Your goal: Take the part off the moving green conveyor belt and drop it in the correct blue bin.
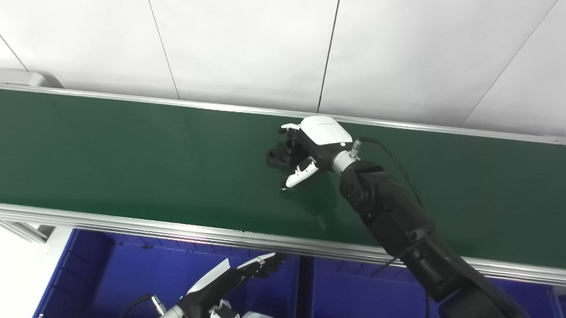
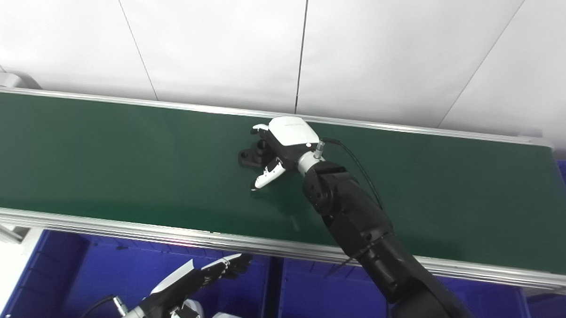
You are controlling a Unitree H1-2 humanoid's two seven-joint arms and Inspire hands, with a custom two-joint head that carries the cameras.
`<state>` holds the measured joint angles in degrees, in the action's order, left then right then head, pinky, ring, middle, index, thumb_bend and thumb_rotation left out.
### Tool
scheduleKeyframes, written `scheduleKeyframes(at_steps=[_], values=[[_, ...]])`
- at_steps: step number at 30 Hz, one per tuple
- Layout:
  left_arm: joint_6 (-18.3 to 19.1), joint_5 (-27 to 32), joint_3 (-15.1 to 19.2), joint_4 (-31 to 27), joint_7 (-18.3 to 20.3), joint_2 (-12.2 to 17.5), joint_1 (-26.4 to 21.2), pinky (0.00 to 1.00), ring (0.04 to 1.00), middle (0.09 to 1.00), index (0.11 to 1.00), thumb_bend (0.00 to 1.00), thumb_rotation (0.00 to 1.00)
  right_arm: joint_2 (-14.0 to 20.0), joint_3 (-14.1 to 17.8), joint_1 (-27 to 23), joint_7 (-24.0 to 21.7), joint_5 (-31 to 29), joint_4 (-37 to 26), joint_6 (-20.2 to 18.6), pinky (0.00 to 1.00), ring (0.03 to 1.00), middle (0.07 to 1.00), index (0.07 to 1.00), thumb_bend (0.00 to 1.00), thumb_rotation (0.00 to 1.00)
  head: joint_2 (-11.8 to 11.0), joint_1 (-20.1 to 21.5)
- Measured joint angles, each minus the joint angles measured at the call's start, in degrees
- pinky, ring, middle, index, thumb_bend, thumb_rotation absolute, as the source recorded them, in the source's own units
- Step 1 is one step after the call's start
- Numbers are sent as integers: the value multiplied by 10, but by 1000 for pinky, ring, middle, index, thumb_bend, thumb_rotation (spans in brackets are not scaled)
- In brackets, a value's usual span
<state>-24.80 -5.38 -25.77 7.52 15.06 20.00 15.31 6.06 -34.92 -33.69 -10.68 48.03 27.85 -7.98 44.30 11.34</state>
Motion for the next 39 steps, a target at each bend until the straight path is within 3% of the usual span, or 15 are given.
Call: scheduleKeyframes(at_steps=[3,5,6,8,11,12,13,21,29,33,37,39], values=[[0,0,1,-7,0,-1,-1,846,881,913,926,901,284,8,-4,-2,-1,0,-6,0,526,645,755,806,682,175,4,3],[0,0,2,-7,0,-2,0,846,881,912,926,904,297,14,-8,-1,-2,0,-13,2,447,545,667,768,676,87,9,3],[0,0,3,-8,0,-3,0,848,882,913,925,906,301,17,-11,0,-2,-1,-18,7,327,388,517,741,583,18,13,3],[0,0,5,-10,1,-4,0,851,885,913,924,909,302,23,-17,5,-3,-3,-25,12,303,358,492,726,567,7,22,4],[0,0,10,-21,1,-4,1,865,896,916,922,911,308,35,-28,15,-2,-2,-43,19,273,329,477,679,557,0,26,5],[0,0,11,-24,1,-4,0,867,899,918,922,914,318,38,-30,16,-1,0,-44,19,260,326,475,554,536,0,28,6],[0,0,11,-26,1,-5,0,866,901,919,921,916,326,41,-33,17,0,2,-46,19,265,374,494,512,524,0,31,7],[0,-1,19,-30,8,-7,2,858,901,922,919,918,343,63,-52,33,-37,35,-106,13,323,392,510,534,511,0,45,10],[0,-1,25,-46,14,-7,3,858,904,923,919,914,317,79,-65,43,-68,88,-150,6,259,389,484,527,515,0,55,14],[0,0,27,-46,23,-7,3,865,908,926,921,914,319,87,-73,50,-61,121,-165,7,252,373,478,534,514,0,59,14],[0,0,30,-47,25,-8,4,871,905,925,922,906,308,91,-61,75,-19,131,-177,9,215,350,456,542,511,0,62,13],[0,0,32,-49,27,-8,6,868,901,921,918,905,286,91,-47,96,5,131,-186,9,169,241,467,491,528,0,64,13]])
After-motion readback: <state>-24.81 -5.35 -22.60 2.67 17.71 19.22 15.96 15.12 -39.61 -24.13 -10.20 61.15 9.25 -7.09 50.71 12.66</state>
